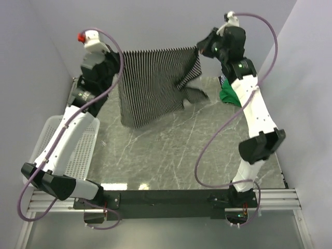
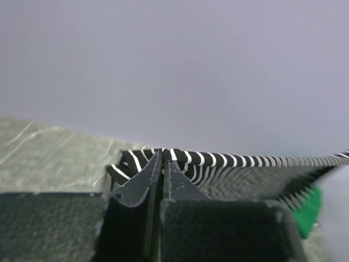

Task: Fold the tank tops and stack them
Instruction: Flatten the tank top out

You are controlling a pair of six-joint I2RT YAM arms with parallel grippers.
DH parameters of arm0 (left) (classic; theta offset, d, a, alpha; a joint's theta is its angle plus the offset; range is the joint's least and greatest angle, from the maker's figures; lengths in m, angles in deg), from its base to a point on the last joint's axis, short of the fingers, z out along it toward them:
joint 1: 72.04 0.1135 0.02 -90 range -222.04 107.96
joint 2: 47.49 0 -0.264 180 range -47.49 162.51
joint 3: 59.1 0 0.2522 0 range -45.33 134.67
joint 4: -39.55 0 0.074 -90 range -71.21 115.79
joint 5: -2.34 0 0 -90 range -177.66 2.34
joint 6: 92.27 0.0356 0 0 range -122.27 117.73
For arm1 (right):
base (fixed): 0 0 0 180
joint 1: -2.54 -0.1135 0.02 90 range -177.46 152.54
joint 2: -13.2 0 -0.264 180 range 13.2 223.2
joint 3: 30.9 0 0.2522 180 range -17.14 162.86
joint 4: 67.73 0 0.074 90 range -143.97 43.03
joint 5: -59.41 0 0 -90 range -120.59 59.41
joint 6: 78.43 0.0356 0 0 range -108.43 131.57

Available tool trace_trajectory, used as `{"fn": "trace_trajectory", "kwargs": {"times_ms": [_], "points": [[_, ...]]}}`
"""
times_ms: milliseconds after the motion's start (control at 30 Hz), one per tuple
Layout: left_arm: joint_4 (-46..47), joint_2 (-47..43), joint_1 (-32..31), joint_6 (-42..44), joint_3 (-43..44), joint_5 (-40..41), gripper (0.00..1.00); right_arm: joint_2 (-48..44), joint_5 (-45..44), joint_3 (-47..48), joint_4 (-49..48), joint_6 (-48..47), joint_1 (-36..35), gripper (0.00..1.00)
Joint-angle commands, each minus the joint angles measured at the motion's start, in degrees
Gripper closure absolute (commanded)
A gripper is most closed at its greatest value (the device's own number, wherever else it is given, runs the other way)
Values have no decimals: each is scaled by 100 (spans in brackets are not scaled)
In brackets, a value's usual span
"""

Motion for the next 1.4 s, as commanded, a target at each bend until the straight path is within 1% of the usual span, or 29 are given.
{"fn": "trace_trajectory", "kwargs": {"times_ms": [0, 33, 67, 100, 133, 167, 200, 233, 267, 333, 367, 400, 433, 467, 500, 533, 567, 600, 700, 800, 900, 933, 967, 1033, 1067, 1133, 1167, 1267, 1367], "points": [[-7, -284, 203, 83, 1084, -692, 99, 150, 371, 1649, 48, -150, 61, 100], [-52, -355, 203, 31, 1111, -876, 99, 194, 344, 1767, 170, -159, 61, 100], [-52, -599, 203, -4, 876, -947, 99, 151, 379, 1560, 154, -151, 61, 100], [-61, -749, 203, -74, 665, -1026, 99, 73, 458, 1296, 111, -116, 61, 100], [-87, -916, 203, -319, 411, -1062, 99, -189, 571, 911, -81, -89, 61, 100], [-96, -1083, 212, -434, -192, -1227, 99, -357, 616, 437, -257, -46, 53, 100], [-122, -1407, 177, -697, -564, -1299, 99, -559, 634, -707, -720, 24, 53, 100], [-149, -1575, 142, -882, -950, -1343, 99, -926, 591, -1293, -925, 60, 53, 100], [-131, -1908, 80, -1058, -1807, -1457, 99, -1104, 529, -2369, -1110, 112, 44, 100], [0, -2182, -375, -1418, -2690, -1345, 99, -1438, 406, -3316, -1505, 148, 61, 100], [9, -2366, -612, -1585, -3495, -1074, 99, -1509, 301, -4138, -1603, 200, 61, 100], [105, -2411, -1093, -1891, -3912, -1045, 99, -1562, 239, -4538, -1726, 210, 53, 100], [289, -2438, -1333, -2086, -4290, -1018, 99, -1615, 169, -4899, -1953, 227, 61, 100], [395, -2421, -1614, -2305, -4947, -975, 99, -1590, -6, -5216, -2051, 253, 79, 100], [509, -2308, -2147, -2743, -5232, -861, 99, -1494, -25, -5697, -2174, 288, 96, 100], [710, -2219, -2396, -2965, -5670, -782, 99, -1432, -51, -5885, -2210, 297, 114, 100], [756, -1992, -2608, -3184, -5822, -668, 99, -1362, -86, -6174, -2245, 358, 114, 100], [791, -1877, -2932, -3517, -5945, -571, 99, -1309, -60, -6281, -2280, 377, 132, 100], [730, -1516, -3364, -4028, -6192, -430, 99, -1185, -270, -6607, -2237, 420, 114, 100], [528, -1445, -3602, -4337, -6324, -272, 99, -1176, -438, -6853, -2131, 412, 106, 100], [300, -1594, -3656, -4513, -6473, -262, 99, -1334, -560, -7178, -2227, 429, 79, 100], [186, -1655, -3664, -4540, -6491, -245, 99, -1361, -535, -7231, -2263, 429, 53, 98], [-67, -1778, -3664, -4575, -6483, -219, 99, -1378, -517, -7319, -2306, 438, 27, 90], [-367, -1954, -3664, -4575, -6465, -192, 99, -1501, -604, -7389, -2324, 456, 18, 80], [-525, -2199, -3664, -4619, -6465, -149, 99, -1571, -675, -7459, -2324, 482, 26, 68], [-955, -2463, -3664, -4733, -6517, -139, 99, -1791, -912, -7513, -2324, 526, 26, 57], [-1140, -2726, -3664, -4855, -6535, -113, 99, -1852, -1095, -7504, -2324, 570, 113, 49], [-1738, -3140, -3664, -5014, -6562, 36, 99, -1985, -1115, -7452, -2307, 701, 394, 40], [-2274, -3421, -3664, -5278, -6474, 352, 99, -1827, -1115, -7216, -2324, 816, 509, 38]]}}
